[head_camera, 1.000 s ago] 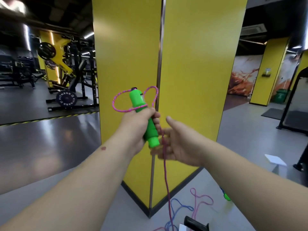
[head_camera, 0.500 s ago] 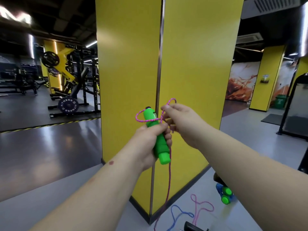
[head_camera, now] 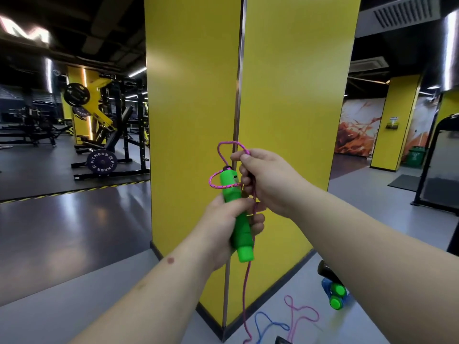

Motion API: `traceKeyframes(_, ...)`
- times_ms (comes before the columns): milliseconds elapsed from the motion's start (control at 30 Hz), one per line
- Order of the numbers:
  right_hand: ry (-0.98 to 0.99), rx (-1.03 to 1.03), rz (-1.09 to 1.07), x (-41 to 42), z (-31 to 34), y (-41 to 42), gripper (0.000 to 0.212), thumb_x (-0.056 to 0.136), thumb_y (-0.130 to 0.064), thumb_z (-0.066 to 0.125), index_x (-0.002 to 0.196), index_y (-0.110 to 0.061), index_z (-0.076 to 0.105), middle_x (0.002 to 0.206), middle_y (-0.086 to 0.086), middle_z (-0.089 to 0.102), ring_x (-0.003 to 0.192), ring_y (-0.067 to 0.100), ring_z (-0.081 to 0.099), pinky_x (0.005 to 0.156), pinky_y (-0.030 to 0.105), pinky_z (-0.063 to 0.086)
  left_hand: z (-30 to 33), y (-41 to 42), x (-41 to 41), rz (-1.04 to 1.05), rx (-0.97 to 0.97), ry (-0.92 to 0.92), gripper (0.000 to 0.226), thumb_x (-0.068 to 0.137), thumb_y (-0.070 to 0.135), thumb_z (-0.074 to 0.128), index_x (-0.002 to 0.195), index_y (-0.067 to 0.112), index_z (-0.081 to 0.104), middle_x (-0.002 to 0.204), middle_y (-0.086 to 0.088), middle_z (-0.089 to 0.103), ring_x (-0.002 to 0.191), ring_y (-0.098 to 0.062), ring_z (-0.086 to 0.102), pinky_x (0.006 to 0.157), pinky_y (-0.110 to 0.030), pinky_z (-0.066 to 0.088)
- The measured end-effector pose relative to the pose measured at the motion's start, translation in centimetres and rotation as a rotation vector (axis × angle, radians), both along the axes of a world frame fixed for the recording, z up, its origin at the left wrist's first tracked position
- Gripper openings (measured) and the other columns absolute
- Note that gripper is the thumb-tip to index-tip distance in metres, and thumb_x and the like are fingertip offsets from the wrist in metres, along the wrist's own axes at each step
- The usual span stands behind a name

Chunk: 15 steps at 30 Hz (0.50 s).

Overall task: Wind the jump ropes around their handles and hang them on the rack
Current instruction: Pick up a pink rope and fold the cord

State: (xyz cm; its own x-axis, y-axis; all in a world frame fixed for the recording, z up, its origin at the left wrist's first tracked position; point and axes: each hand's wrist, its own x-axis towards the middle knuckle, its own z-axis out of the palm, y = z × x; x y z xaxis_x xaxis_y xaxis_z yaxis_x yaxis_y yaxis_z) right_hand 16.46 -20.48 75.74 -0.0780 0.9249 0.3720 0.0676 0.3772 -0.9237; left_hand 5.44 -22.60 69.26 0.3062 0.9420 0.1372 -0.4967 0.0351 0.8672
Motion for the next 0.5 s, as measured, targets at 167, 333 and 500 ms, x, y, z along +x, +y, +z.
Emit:
traceKeyframes(167, 0.102, -0.25, 0.165, 0.1, -1.7, -1.1, 0.031, 0.104, -0.039, 0.046, 0.096, -0.013, 0.06, 0.072, 0.002, 0.055, 0.054, 0.014, 0.051, 0.058, 0.027, 0.045, 2.6, 1.5, -1.3, 0.152, 0.055, -0.121, 0.006, 0.099, 0.003, 0.058, 0.104, 0.001, 0.06, 0.07, -0.009, 0.067, 0.051, -0.013, 0.061, 0.047, -0.023, 0.052)
traceKeyframes(333, 0.02, -0.36, 0.224, 0.7, -3.2, -2.5, 0.024, 0.105, -0.024, 0.043, 0.101, -0.009, 0.061, 0.065, 0.003, 0.05, 0.058, 0.019, 0.052, 0.066, 0.034, 0.046, 4.0, 3.3, -3.5, 0.42, -0.007, -0.098, 0.009, 0.098, 0.004, 0.06, 0.105, -0.002, 0.061, 0.08, -0.013, 0.069, 0.05, -0.011, 0.065, 0.048, -0.023, 0.054)
traceKeyframes(500, 0.102, -0.055, -0.018, -0.1, 0.3, -1.2, 0.017, 0.103, -0.016, 0.048, 0.1, -0.011, 0.064, 0.066, 0.0, 0.054, 0.055, 0.013, 0.049, 0.052, 0.027, 0.037, 0.7, 0.7, -0.8, 0.265, -0.016, -0.099, 0.009, 0.099, 0.007, 0.059, 0.107, 0.008, 0.055, 0.094, -0.019, 0.068, 0.059, -0.019, 0.064, 0.052, -0.028, 0.055)
